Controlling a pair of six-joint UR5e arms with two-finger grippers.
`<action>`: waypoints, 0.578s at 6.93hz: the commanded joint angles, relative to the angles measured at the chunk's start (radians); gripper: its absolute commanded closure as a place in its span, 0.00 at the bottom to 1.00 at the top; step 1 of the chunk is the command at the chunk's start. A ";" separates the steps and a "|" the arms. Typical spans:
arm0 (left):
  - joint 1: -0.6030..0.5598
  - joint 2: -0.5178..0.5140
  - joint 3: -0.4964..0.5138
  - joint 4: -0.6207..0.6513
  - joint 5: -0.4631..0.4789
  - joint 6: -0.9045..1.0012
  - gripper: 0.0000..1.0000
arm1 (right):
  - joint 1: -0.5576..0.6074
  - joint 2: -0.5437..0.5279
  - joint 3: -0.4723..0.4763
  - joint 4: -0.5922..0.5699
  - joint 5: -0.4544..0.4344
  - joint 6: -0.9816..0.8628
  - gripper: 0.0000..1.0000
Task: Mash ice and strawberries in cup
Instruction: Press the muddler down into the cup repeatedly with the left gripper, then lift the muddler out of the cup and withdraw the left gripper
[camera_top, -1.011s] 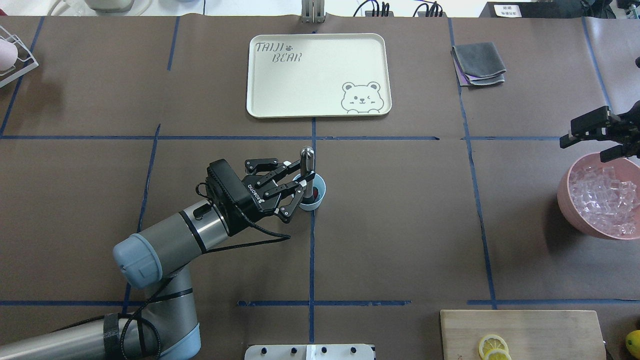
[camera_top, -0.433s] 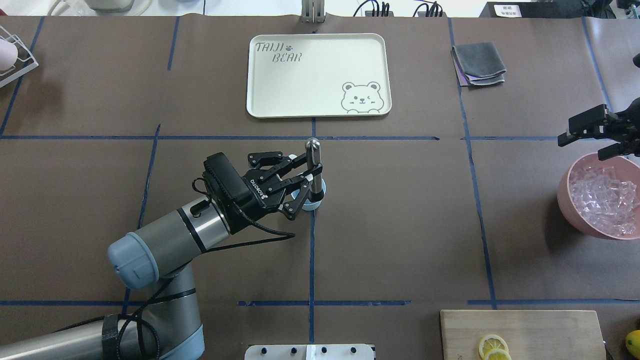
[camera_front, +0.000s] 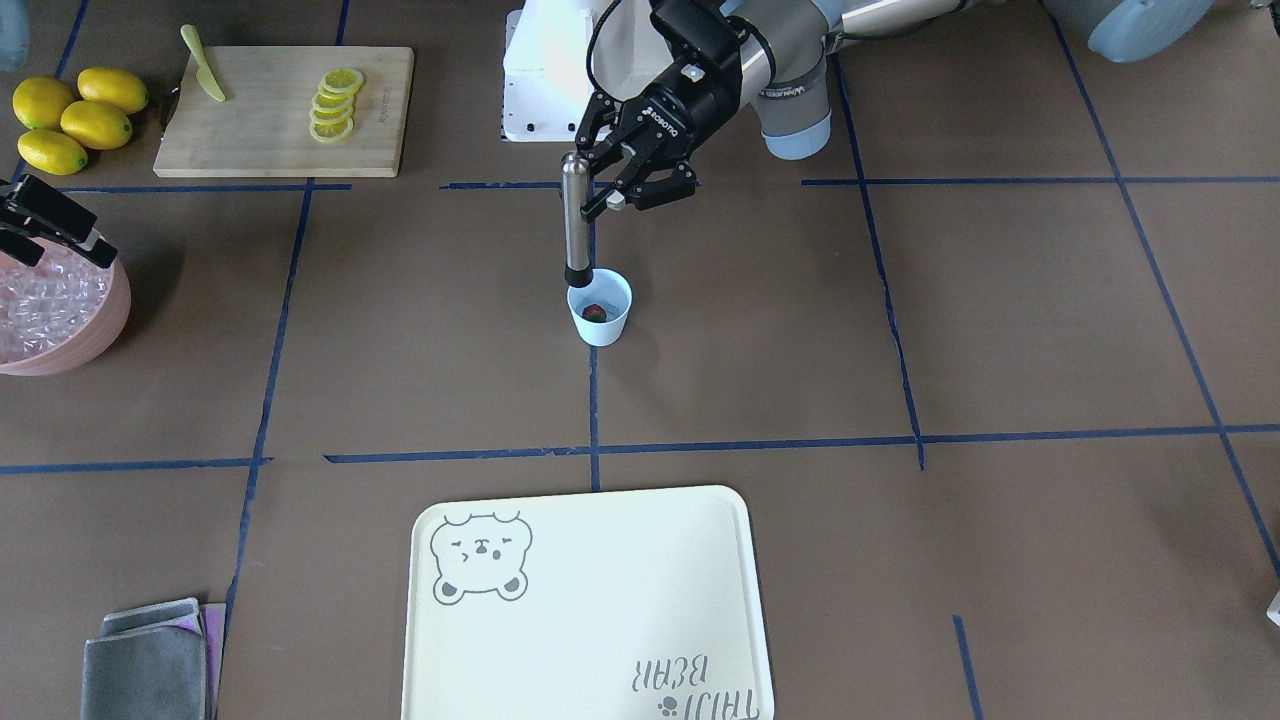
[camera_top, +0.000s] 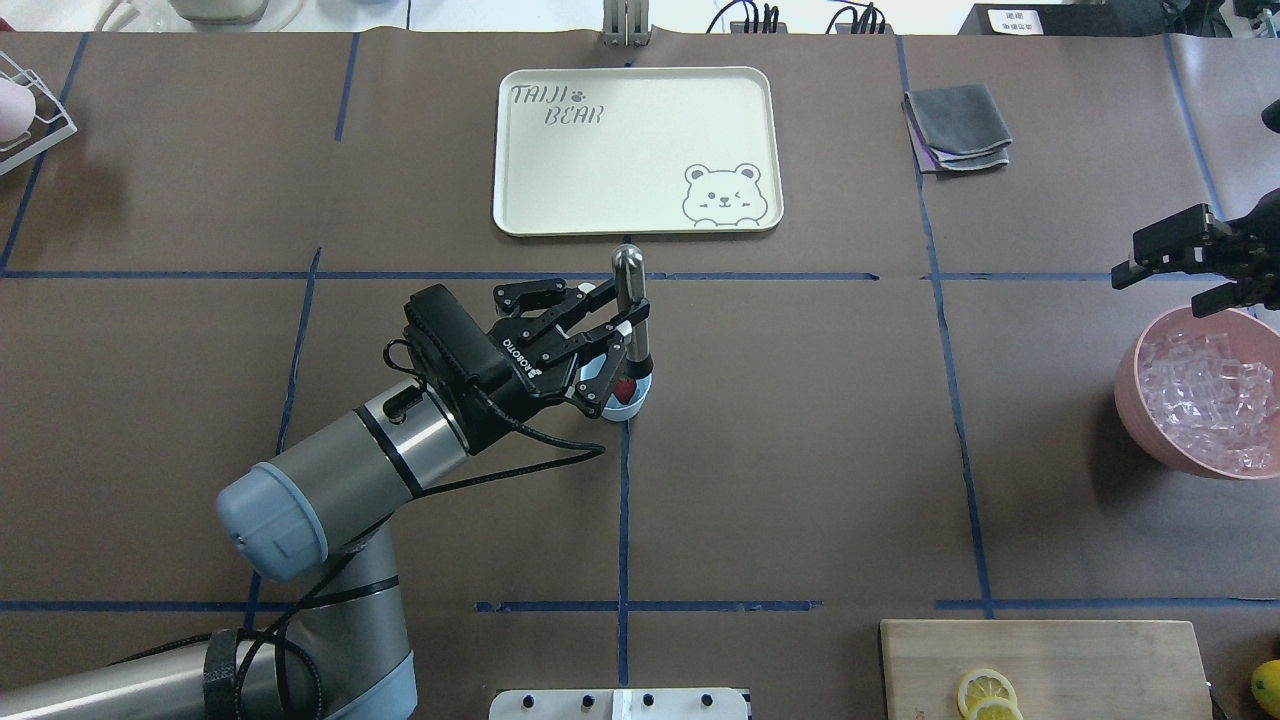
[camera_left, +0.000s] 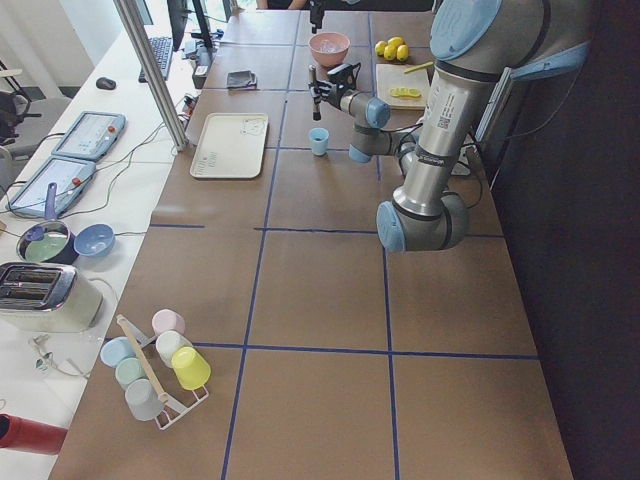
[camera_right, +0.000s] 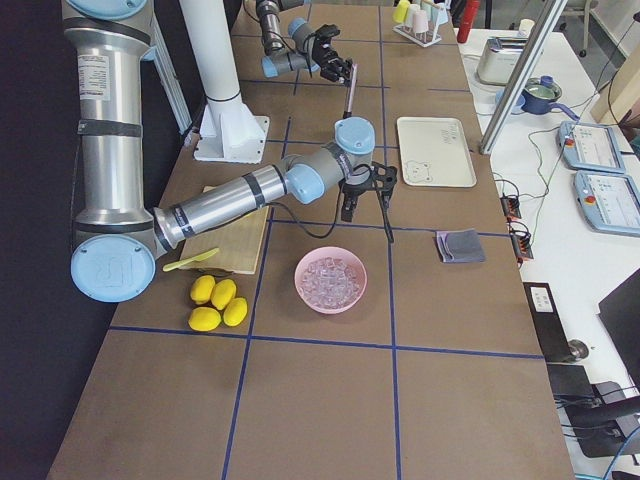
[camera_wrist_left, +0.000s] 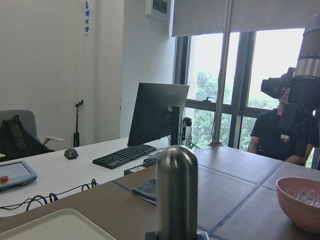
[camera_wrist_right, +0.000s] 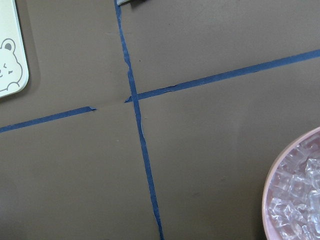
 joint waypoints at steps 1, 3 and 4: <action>-0.019 0.015 -0.126 0.222 0.006 0.000 1.00 | 0.001 -0.001 0.003 0.001 0.001 0.001 0.01; -0.048 0.083 -0.171 0.398 0.009 -0.047 1.00 | 0.003 -0.004 0.011 0.001 0.004 0.003 0.01; -0.090 0.115 -0.171 0.408 0.009 -0.085 1.00 | 0.003 -0.009 0.018 0.001 0.004 0.004 0.01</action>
